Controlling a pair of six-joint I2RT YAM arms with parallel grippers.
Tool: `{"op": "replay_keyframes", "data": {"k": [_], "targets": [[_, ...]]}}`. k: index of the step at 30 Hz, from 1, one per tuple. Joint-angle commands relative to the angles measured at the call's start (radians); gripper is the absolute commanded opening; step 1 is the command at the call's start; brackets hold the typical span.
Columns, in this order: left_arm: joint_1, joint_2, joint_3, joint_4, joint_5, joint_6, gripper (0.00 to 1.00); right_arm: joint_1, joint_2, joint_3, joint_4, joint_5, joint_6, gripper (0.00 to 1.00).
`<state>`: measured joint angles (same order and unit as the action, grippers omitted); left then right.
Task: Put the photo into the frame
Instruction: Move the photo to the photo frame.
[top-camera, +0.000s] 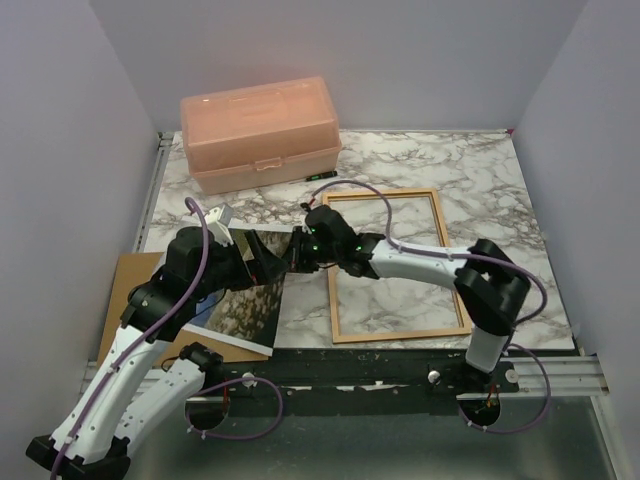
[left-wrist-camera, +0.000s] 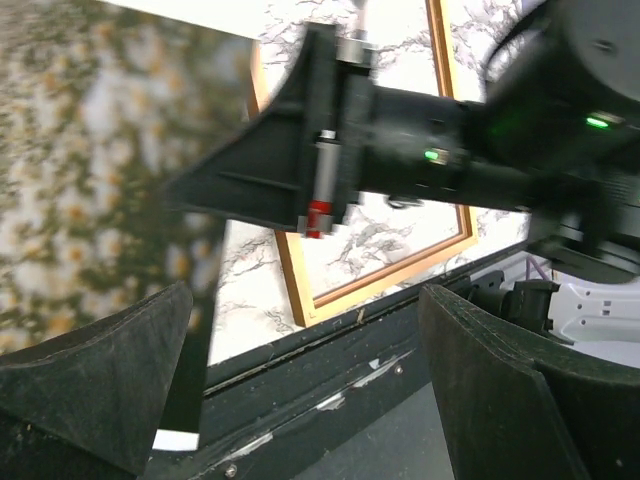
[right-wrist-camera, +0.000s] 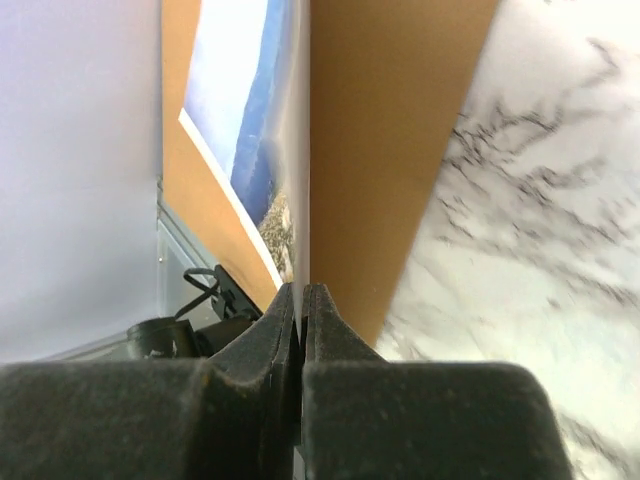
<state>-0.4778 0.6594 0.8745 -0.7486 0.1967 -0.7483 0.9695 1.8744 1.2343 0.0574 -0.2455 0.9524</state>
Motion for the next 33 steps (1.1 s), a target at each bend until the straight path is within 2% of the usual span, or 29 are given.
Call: {"op": "replay_keyframes", "data": {"k": [1, 6, 12, 15, 17, 20, 24, 25, 33], "targets": [[0.005, -0.002, 0.011, 0.023, 0.041, -0.016, 0.99, 0.003, -0.172, -0.142, -0.177, 0.199, -0.018, 0.0], [0.007, 0.009, -0.023, 0.053, 0.059, -0.036, 0.99, 0.004, -0.443, -0.385, -0.264, 0.347, 0.104, 0.01], [0.007, 0.043, -0.033, 0.068, 0.066, -0.038, 0.98, 0.003, -0.76, -0.669, -0.255, 0.366, 0.27, 0.04], [0.008, 0.061, -0.058, 0.087, 0.069, -0.043, 0.99, 0.003, -0.874, -0.735, -0.305, 0.374, 0.286, 0.09], [0.007, 0.08, -0.074, 0.1, 0.071, -0.047, 0.98, 0.003, -0.916, -0.745, -0.351, 0.373, 0.274, 0.19], [0.007, 0.115, -0.086, 0.11, 0.072, -0.048, 0.99, 0.003, -0.949, -0.73, -0.422, 0.383, 0.249, 0.52], [0.007, 0.153, -0.099, 0.12, 0.064, -0.043, 0.98, 0.003, -0.958, -0.68, -0.509, 0.423, 0.216, 0.89], [0.007, 0.162, -0.103, 0.119, 0.059, -0.041, 0.98, 0.003, -0.951, -0.668, -0.53, 0.437, 0.209, 0.95], [0.008, 0.231, -0.087, -0.001, -0.092, 0.005, 0.98, 0.004, -0.808, -0.483, -0.684, 0.578, 0.084, 1.0]]}}
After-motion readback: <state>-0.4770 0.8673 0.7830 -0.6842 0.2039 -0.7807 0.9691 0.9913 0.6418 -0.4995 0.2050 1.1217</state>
